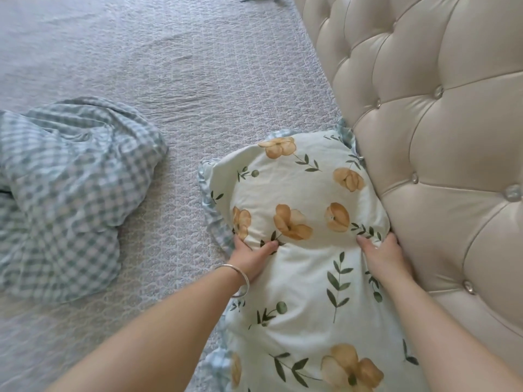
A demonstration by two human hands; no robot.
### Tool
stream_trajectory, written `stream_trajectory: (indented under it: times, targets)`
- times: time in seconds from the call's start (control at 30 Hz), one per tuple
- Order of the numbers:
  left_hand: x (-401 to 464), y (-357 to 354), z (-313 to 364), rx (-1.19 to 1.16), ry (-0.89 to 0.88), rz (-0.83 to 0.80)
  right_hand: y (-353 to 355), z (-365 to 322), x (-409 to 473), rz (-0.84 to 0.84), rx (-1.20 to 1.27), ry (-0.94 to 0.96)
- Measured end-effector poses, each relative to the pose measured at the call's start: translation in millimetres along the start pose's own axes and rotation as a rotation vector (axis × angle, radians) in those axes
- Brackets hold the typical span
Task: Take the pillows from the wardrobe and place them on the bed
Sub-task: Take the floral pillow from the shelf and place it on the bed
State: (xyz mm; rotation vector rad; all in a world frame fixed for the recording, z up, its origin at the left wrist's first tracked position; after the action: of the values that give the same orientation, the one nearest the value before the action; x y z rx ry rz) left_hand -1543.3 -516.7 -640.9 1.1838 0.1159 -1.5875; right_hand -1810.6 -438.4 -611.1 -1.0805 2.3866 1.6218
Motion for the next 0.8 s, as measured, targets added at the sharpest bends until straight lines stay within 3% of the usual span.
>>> stream_trajectory:
  times: [0.27, 0.37, 0.63, 0.8]
  targets:
    - [-22, 10, 12, 0.018, 0.003, 0.064, 11, -13, -22, 0.095, -0.185, 0.033]
    - [-31, 24, 16, 0.142, -0.033, 0.019, 15, -14, -38, 0.133, -0.27, 0.095]
    - [-67, 32, 13, 0.303, -0.194, -0.051, 23, -2, -72, 0.064, -0.297, 0.074]
    - [-99, 48, 13, 0.325, -0.277, -0.01, 22, -30, -123, 0.009, -0.392, 0.314]
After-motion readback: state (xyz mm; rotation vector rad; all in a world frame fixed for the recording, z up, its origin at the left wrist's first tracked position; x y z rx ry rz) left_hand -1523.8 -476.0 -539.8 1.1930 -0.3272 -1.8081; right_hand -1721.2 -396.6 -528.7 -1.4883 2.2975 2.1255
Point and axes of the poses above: each hand's wrist, its own x-axis towards the middle knuckle, its own y-axis out of the back of the hand, z = x × y, the point moved 4 cm from there along x, towards the middle knuckle, and after that the axes turned 7 degrees about z, right-handed, at the moved point
